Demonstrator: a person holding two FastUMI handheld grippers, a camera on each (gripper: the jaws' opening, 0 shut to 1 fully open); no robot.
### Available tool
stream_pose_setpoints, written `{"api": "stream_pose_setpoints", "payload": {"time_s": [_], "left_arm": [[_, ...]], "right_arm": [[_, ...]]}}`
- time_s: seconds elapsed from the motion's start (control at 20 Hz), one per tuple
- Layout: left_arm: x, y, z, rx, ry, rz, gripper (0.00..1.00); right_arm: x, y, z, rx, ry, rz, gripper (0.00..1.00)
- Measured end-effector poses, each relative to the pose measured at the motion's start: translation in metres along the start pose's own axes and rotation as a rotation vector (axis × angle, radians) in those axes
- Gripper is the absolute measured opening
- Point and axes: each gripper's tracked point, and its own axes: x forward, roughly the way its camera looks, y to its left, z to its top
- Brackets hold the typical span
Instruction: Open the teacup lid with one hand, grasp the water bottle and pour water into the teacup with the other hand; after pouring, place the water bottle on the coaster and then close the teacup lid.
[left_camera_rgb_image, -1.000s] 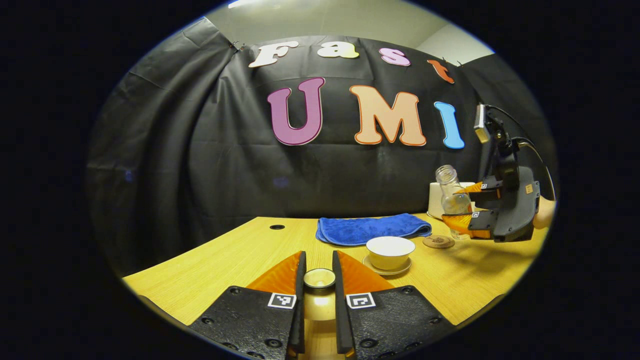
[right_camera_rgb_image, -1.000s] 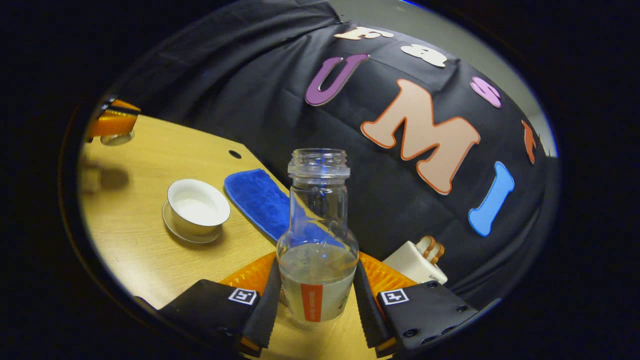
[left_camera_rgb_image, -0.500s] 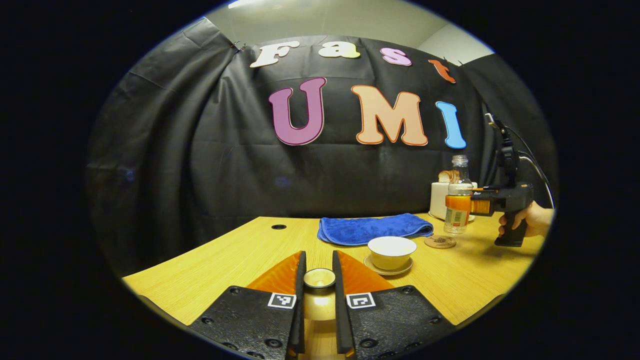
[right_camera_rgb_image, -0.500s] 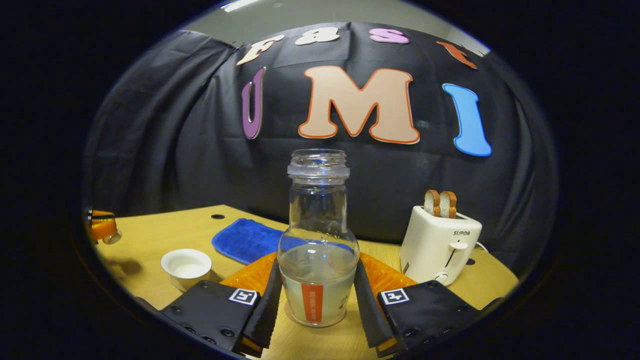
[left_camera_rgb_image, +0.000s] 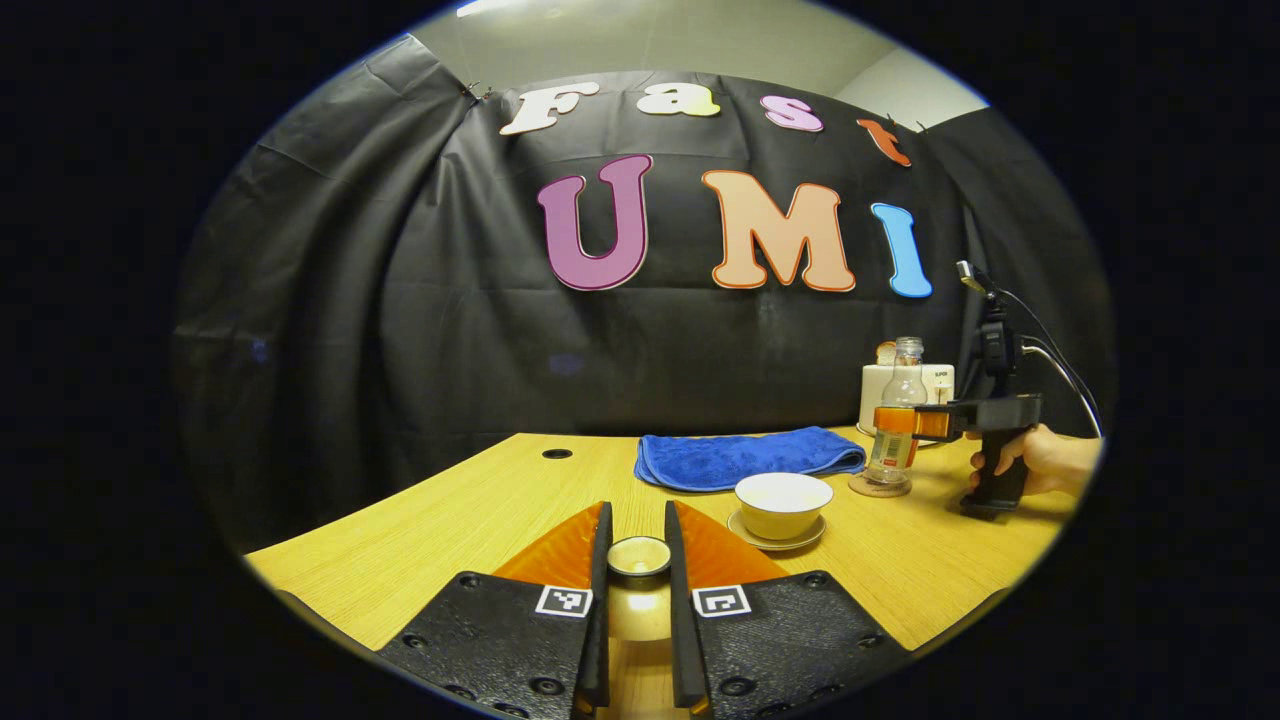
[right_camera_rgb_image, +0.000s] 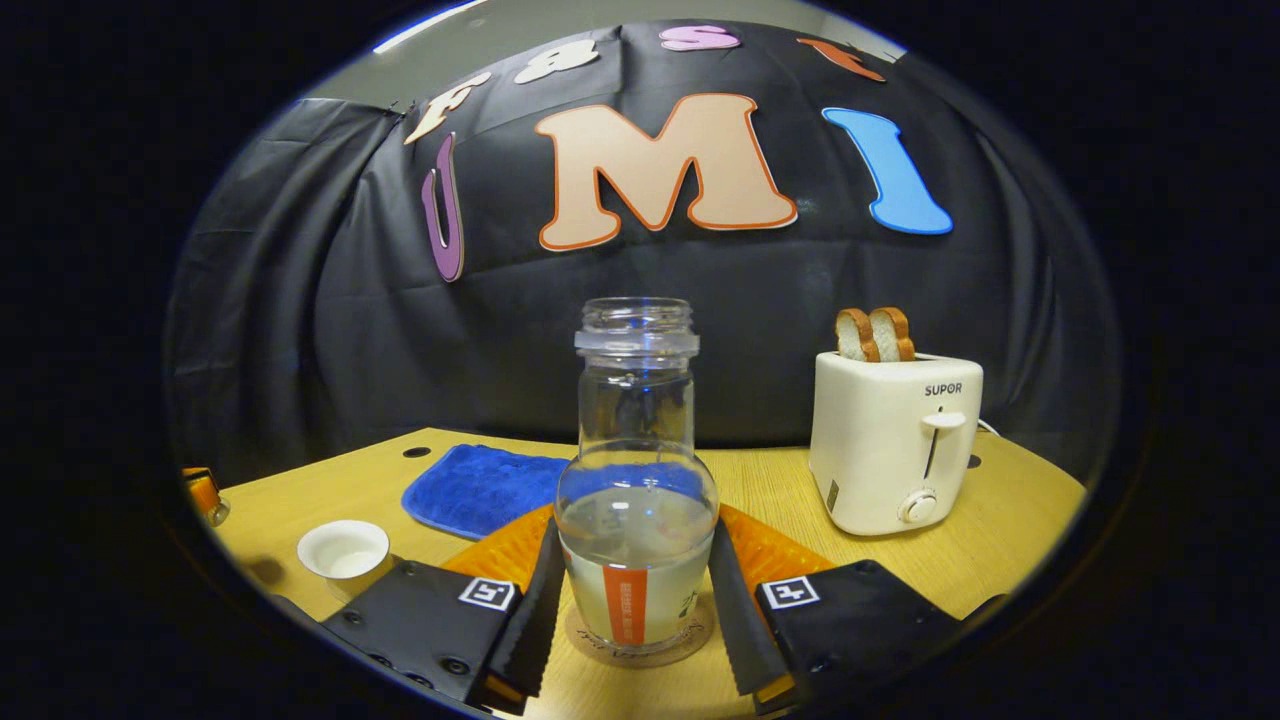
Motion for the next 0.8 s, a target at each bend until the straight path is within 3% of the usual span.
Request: {"api": "stream_pose_setpoints", "payload": {"time_s": [0.8], "left_arm": [[0.000, 0.000, 0.000, 0.000, 0.000, 0.001, 0.22]], "right_arm": [[-0.001, 0.004, -0.012, -0.048, -0.023, -0.004, 0.74]]}}
